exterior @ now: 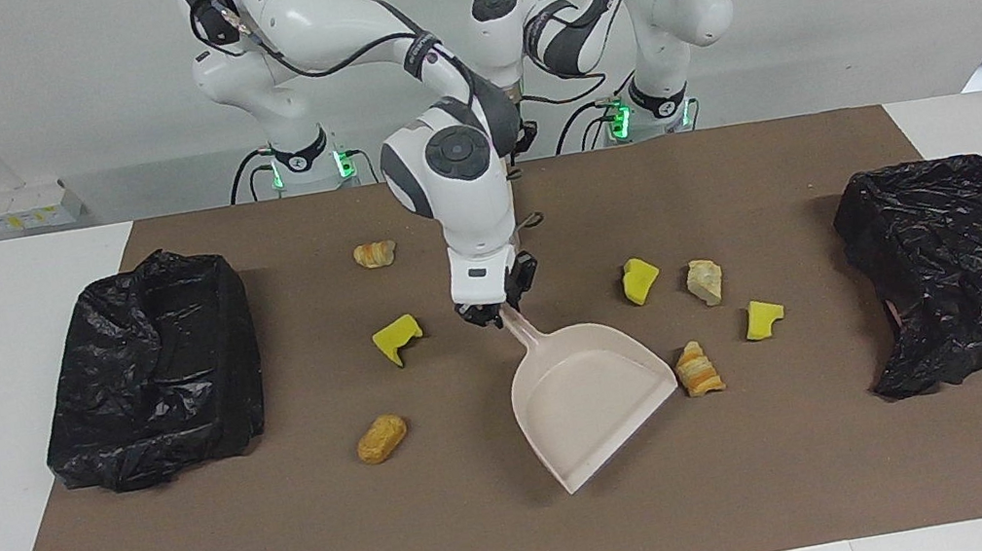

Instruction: Sweep and dump trash in bin

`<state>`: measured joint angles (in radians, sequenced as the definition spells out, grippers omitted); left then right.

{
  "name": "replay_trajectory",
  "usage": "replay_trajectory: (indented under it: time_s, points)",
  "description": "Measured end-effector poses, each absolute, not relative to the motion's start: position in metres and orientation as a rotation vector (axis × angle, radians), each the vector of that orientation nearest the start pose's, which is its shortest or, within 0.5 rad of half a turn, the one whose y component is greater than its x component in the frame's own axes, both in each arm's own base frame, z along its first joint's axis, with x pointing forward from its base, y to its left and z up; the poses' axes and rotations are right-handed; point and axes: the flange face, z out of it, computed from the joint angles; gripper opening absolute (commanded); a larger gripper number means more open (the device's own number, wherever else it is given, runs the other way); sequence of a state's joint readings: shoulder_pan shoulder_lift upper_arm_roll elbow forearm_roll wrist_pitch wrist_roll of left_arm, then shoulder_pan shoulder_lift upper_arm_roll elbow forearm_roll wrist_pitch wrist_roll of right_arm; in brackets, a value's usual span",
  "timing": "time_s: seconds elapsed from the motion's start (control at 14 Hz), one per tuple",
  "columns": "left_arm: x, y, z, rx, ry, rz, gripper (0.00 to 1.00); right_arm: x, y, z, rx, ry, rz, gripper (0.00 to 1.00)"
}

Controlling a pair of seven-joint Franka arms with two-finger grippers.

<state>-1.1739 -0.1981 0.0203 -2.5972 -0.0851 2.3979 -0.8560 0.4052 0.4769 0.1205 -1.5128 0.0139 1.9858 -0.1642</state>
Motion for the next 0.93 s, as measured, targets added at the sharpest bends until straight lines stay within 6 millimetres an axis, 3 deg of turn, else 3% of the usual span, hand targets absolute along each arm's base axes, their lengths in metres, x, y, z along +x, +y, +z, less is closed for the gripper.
replay_trajectory:
  time_s: [0.36,0.43,0.64,0.93]
  points:
    - [0.181,-0.392,0.328,-3.166,0.338,0.086,0.00,0.612,0.305,0.389,-2.717,-1.586,0.104,0.00]
    - [0.183,-0.391,0.328,-3.168,0.330,0.086,0.13,0.612,0.302,0.389,-2.676,-1.693,0.133,0.00]
    - [0.184,-0.391,0.328,-3.168,0.327,0.087,0.21,0.610,0.306,0.390,-2.619,-1.832,0.152,0.00]
    - [0.185,-0.390,0.328,-3.169,0.323,0.088,0.23,0.607,0.311,0.390,-2.481,-2.009,0.157,0.00]
